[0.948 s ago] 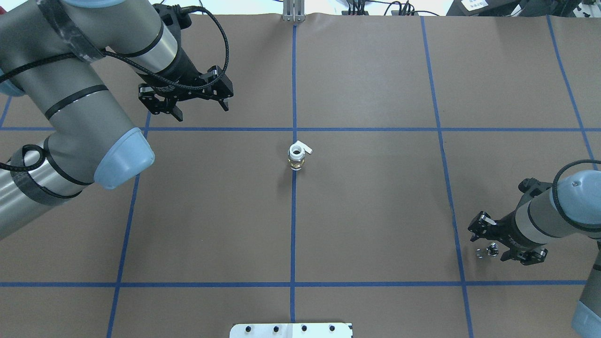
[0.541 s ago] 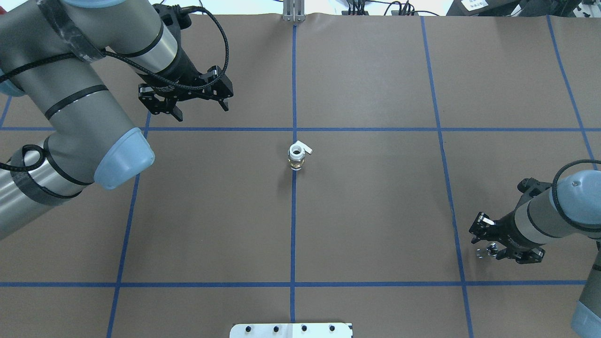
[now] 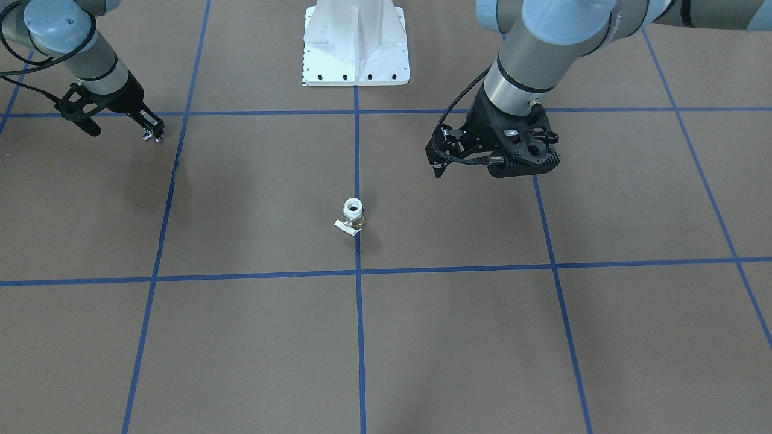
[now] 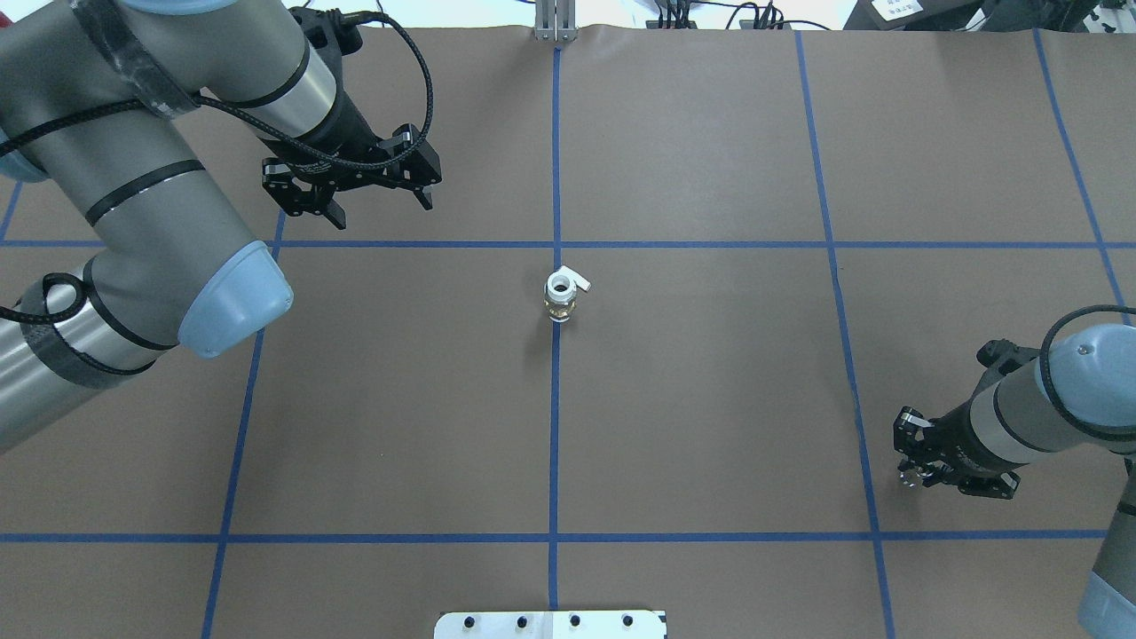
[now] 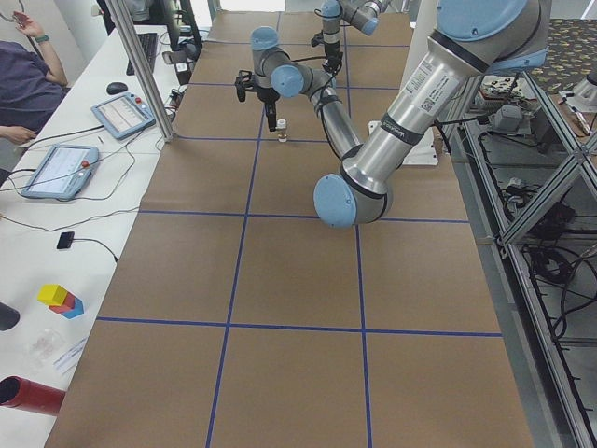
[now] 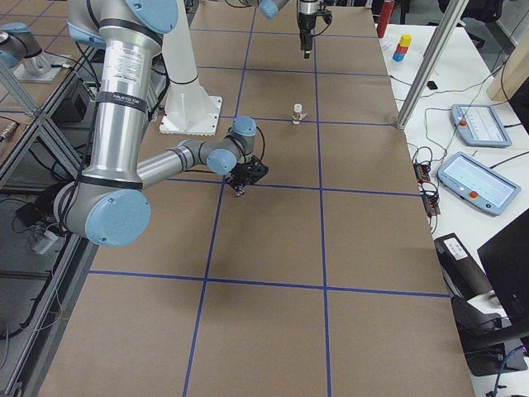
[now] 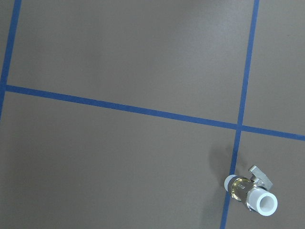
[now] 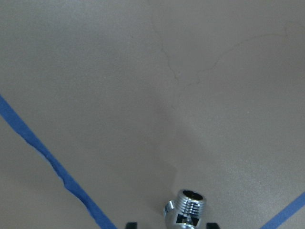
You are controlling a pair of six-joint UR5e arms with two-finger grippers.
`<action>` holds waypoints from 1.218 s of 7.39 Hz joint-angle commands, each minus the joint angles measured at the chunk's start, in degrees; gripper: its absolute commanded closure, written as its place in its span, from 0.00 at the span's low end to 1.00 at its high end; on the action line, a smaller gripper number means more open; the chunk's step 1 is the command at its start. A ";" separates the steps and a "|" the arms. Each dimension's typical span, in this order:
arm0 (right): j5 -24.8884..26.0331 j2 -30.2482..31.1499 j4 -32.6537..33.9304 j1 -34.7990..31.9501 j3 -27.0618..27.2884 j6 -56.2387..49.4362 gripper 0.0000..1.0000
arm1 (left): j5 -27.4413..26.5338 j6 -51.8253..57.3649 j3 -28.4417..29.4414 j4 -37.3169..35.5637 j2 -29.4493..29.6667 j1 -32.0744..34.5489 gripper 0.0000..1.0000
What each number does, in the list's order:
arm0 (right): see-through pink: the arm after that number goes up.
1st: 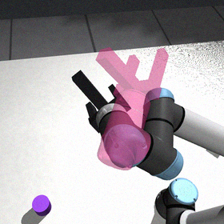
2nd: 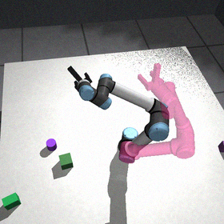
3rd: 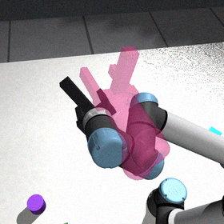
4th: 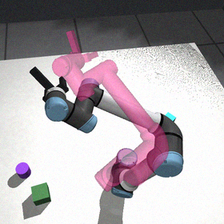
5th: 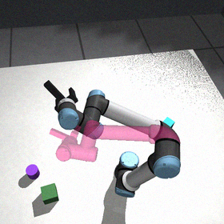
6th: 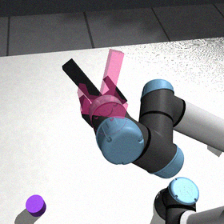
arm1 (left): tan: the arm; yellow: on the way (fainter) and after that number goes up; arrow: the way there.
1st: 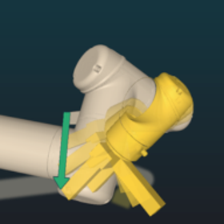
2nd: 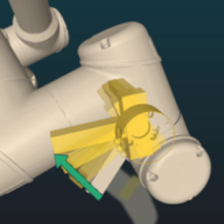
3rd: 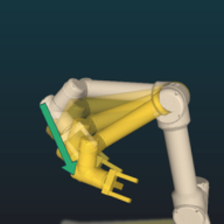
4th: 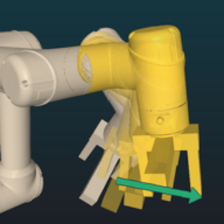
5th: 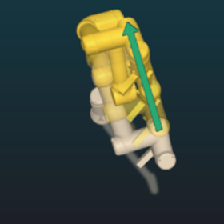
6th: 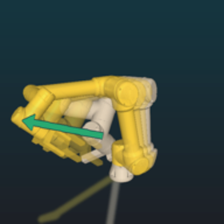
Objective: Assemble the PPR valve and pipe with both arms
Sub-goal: 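Close the right gripper on the chrome fitting and lift it, then carry the fitting with the right gripper above the standing valve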
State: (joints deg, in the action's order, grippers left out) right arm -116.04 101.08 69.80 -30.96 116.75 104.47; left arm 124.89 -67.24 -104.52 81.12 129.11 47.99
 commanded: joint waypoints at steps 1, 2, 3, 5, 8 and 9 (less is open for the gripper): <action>0.12 0.08 0.42 -0.67 1.45 -0.06 1.00 | 0.00 0.00 0.02 0.00 0.00 0.00 0.00; -1.19 0.17 0.86 -3.21 3.90 -0.15 1.00 | 0.00 0.00 0.02 0.00 -0.08 0.00 0.00; -3.03 -0.09 3.13 -5.14 5.32 -0.23 1.00 | 0.00 0.00 0.19 0.00 -0.26 0.00 0.00; -8.22 -9.17 14.24 -10.84 7.35 -1.98 1.00 | 0.09 3.48 -0.07 0.00 -1.48 0.17 0.00; -8.68 -31.04 39.89 -14.39 5.87 -11.39 1.00 | 0.53 14.64 0.37 -0.09 -5.17 3.68 0.00; -8.41 -36.60 42.84 -15.44 3.95 -11.48 1.00 | 0.61 18.85 0.20 0.26 -7.27 4.39 0.00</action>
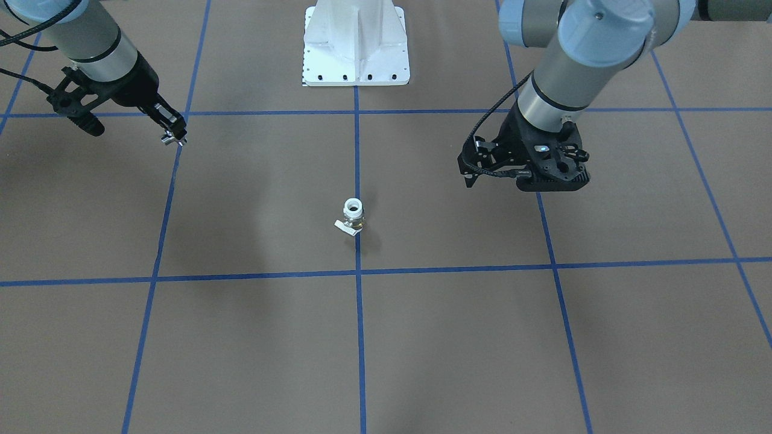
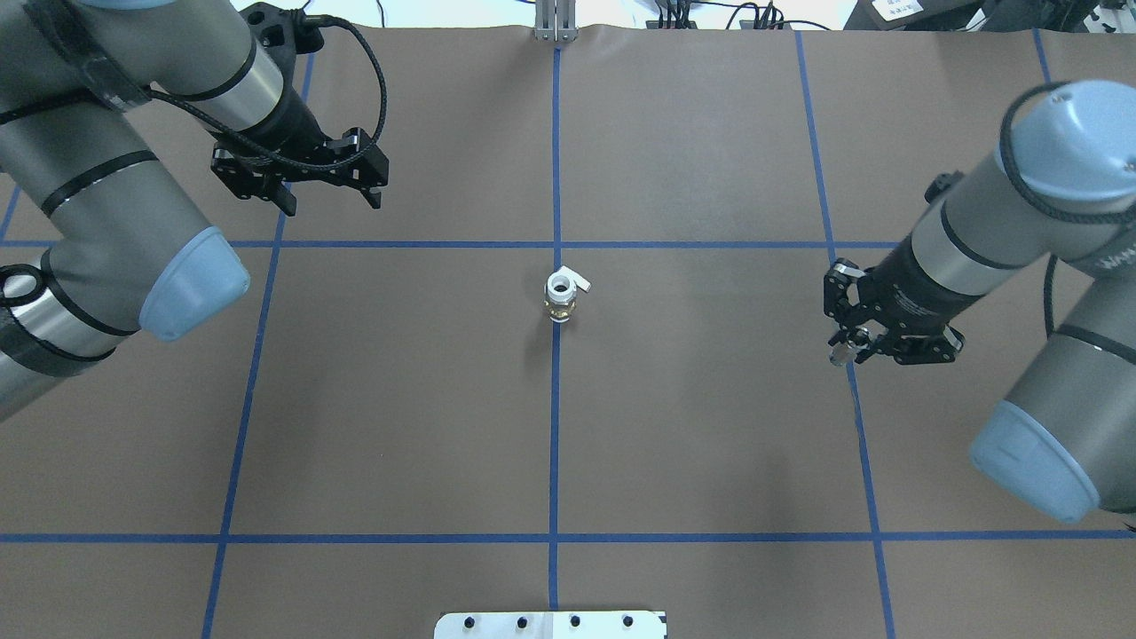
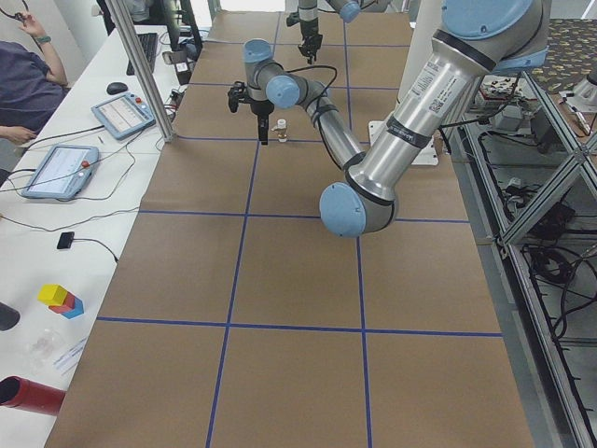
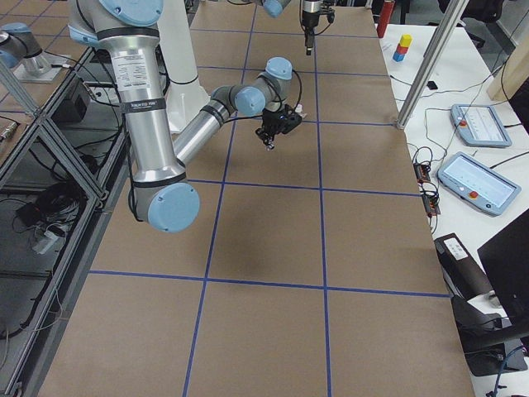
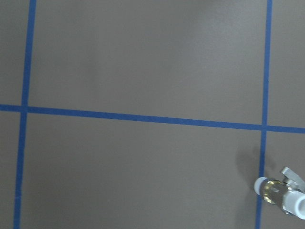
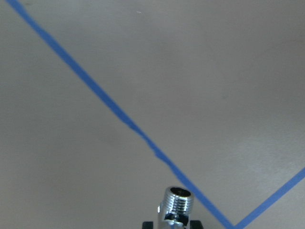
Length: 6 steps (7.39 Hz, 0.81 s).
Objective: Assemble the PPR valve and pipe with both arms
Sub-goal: 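Carry the fitting with the right gripper above the standing valve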
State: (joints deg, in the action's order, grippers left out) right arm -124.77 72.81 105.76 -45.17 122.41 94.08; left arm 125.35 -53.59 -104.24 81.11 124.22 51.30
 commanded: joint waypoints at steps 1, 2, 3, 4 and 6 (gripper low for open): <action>0.32 -10.47 6.92 -1.68 -3.13 -2.92 1.00 | 0.24 7.43 -0.44 0.53 -4.05 2.13 0.00; 0.41 -12.32 7.01 -1.59 -4.80 -10.60 1.00 | 0.24 9.54 -2.09 0.54 -6.50 2.75 0.00; 0.49 -13.82 6.92 -1.59 -6.21 -16.51 1.00 | 0.24 12.34 -3.68 0.71 -9.14 3.37 0.00; 0.76 -15.75 6.74 -1.59 -8.22 -22.92 1.00 | 0.33 15.85 -4.04 0.71 -10.38 4.33 0.00; 0.58 -23.37 6.30 -0.72 -16.46 -27.55 1.00 | 0.77 18.87 -4.04 0.80 -12.41 6.53 0.00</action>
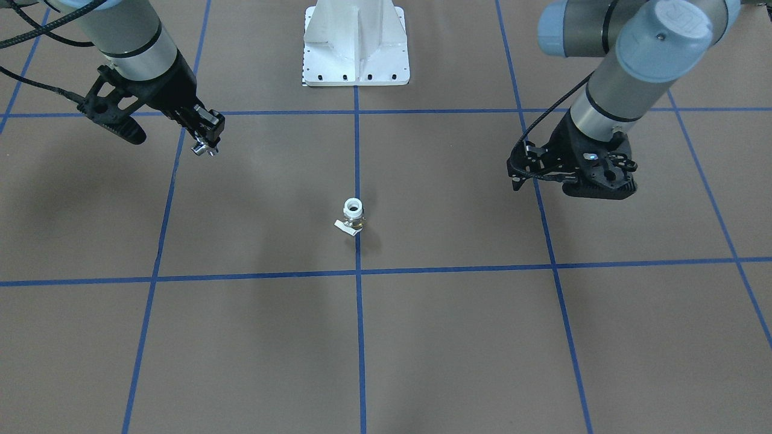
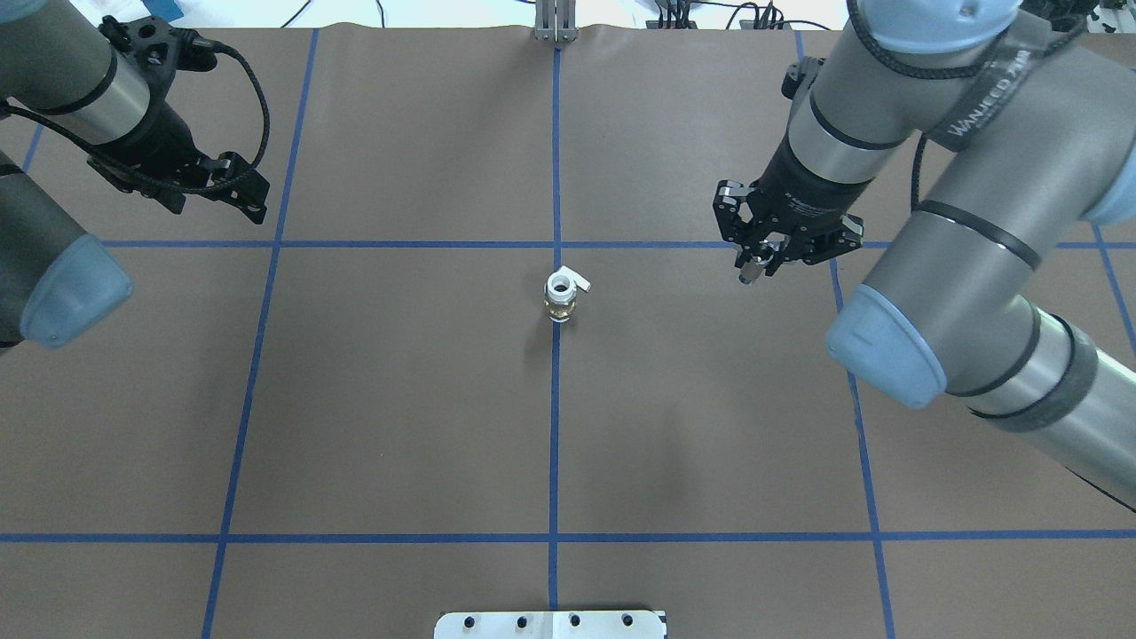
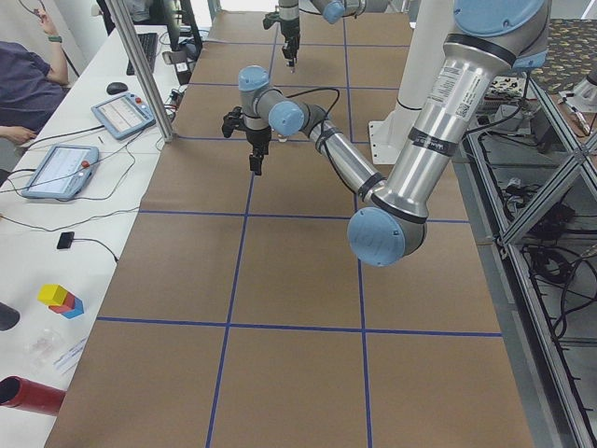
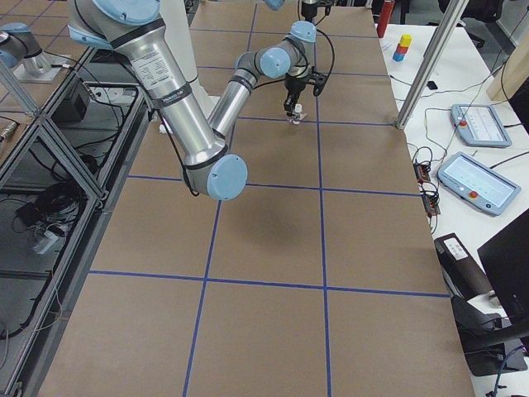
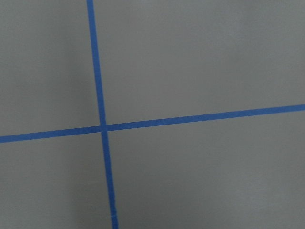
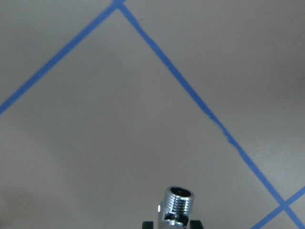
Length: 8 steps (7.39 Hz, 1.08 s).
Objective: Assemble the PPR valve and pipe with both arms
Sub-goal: 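Carry the fitting with the right gripper above the standing valve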
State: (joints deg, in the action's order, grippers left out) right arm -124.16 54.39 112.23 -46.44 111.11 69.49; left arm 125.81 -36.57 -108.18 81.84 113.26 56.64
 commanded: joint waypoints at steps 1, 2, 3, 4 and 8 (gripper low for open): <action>-0.03 -7.51 -2.00 1.43 -9.03 -3.57 1.00 | 0.75 4.64 -0.02 0.08 -1.99 2.59 0.00; 0.15 -8.41 -7.32 2.40 -12.73 -3.84 1.00 | 1.45 6.58 0.24 -0.01 -2.08 3.47 0.00; 0.41 -10.16 -8.51 3.45 -15.03 -3.84 1.00 | 1.63 6.78 -0.02 0.08 -2.78 3.48 0.00; 3.28 -11.74 -8.52 5.29 -16.61 -3.84 1.00 | 1.63 6.86 0.16 0.08 -2.87 3.48 0.00; 3.84 -19.66 -8.08 7.68 -24.88 -3.31 1.00 | 1.54 6.78 0.95 0.08 -2.87 3.13 0.00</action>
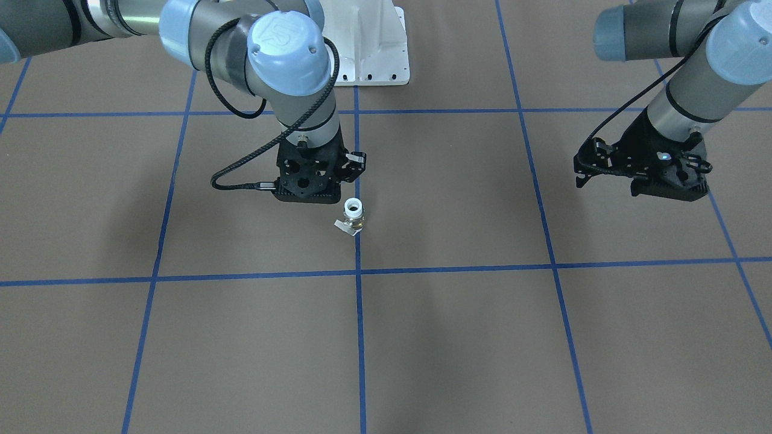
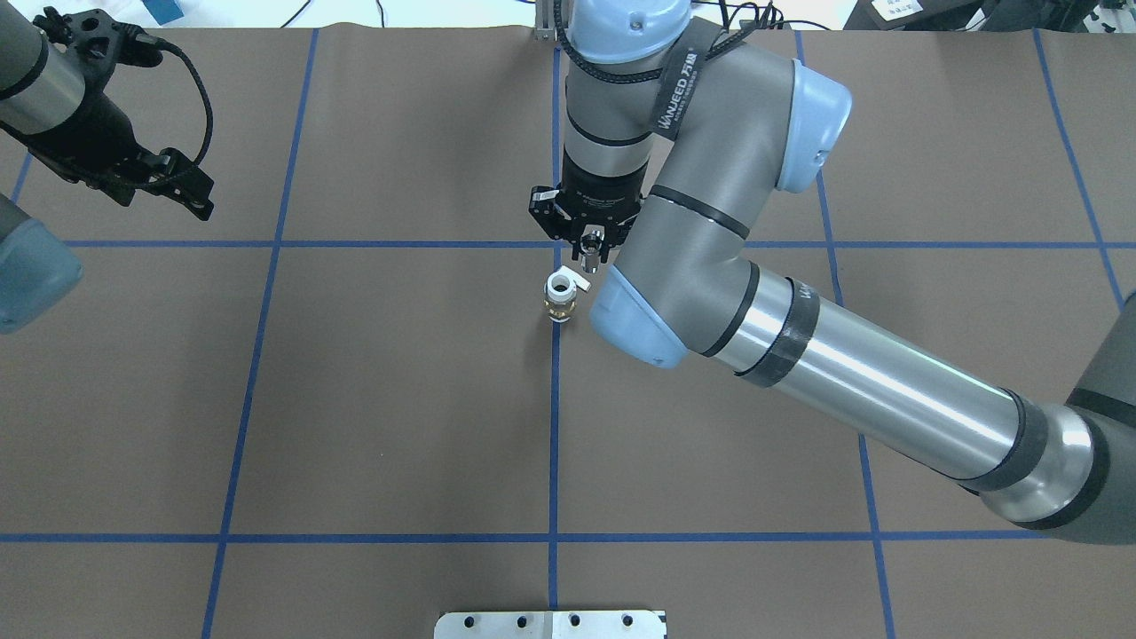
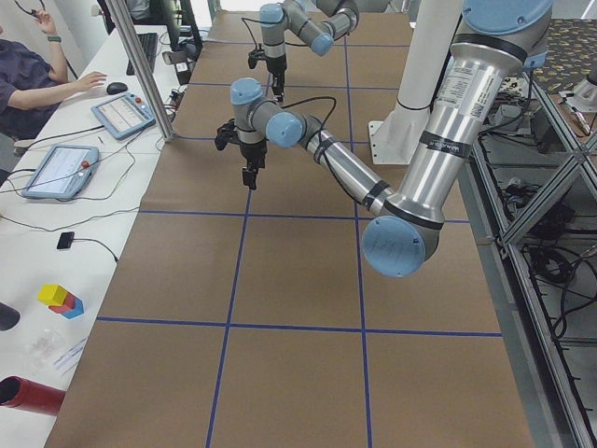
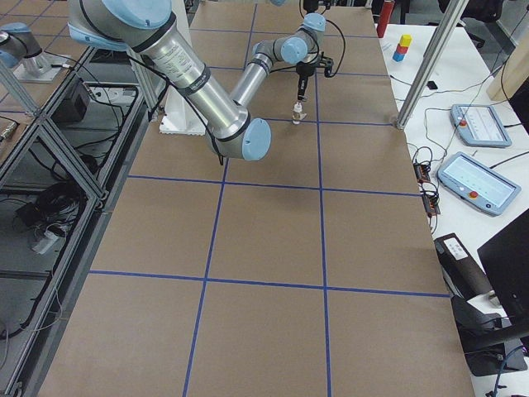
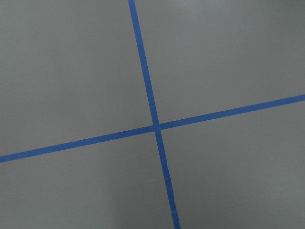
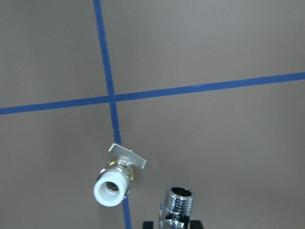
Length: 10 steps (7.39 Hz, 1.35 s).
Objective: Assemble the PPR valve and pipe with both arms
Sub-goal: 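Carry the fitting with the right gripper above the standing valve, then lower the fitting onto the valve top and press it in with the right gripper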
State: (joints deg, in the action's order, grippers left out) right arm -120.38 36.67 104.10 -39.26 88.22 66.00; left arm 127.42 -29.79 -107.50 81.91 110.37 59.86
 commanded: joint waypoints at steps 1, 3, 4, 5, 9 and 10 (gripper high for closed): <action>0.06 -3.60 -0.04 0.67 -4.27 0.53 1.00 | -0.07 -0.01 0.62 0.00 0.02 -0.18 0.00; -0.11 -7.82 -0.13 0.59 -10.50 0.71 1.00 | -0.07 -0.01 0.88 0.00 0.11 -0.18 0.00; -0.46 -8.01 -0.04 0.58 -11.22 0.71 1.00 | -0.07 -0.01 0.97 0.00 0.11 -0.18 0.00; -0.64 -7.84 0.05 0.58 -11.49 0.80 1.00 | -0.07 -0.01 1.06 0.00 0.11 -0.18 0.00; -2.75 -6.87 -0.04 0.50 -12.90 1.41 1.00 | -0.16 -0.01 1.15 0.00 0.20 -0.18 0.00; -2.84 -6.52 0.05 0.50 -12.90 1.41 1.00 | -0.16 -0.01 1.15 0.00 0.20 -0.18 0.00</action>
State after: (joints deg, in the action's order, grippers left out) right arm -123.02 29.82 104.13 -38.76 75.61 67.35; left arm 127.30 -29.79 -106.36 81.91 110.54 59.68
